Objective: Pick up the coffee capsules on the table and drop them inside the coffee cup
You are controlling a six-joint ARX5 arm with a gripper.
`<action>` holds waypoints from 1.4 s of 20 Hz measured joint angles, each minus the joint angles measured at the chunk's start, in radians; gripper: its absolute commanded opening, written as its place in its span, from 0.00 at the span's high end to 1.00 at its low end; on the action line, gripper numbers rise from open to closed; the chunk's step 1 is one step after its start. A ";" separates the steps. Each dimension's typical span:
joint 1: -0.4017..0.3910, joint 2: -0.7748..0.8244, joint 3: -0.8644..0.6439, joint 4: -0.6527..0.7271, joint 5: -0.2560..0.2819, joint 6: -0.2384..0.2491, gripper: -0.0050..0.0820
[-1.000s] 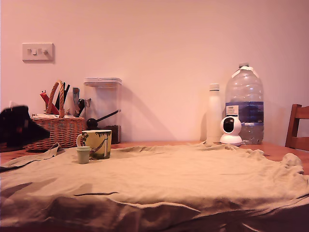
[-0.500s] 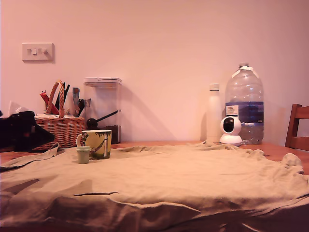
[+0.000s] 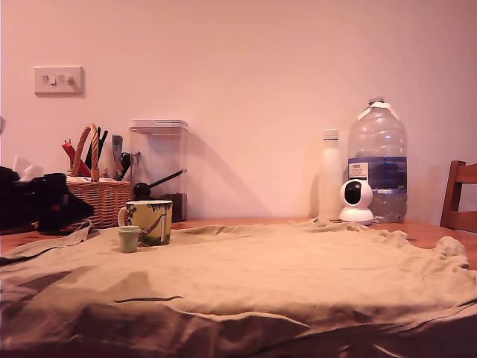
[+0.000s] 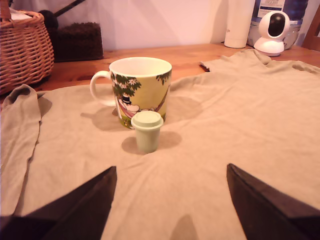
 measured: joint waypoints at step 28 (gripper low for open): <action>-0.002 0.309 0.561 -0.371 0.060 0.050 0.21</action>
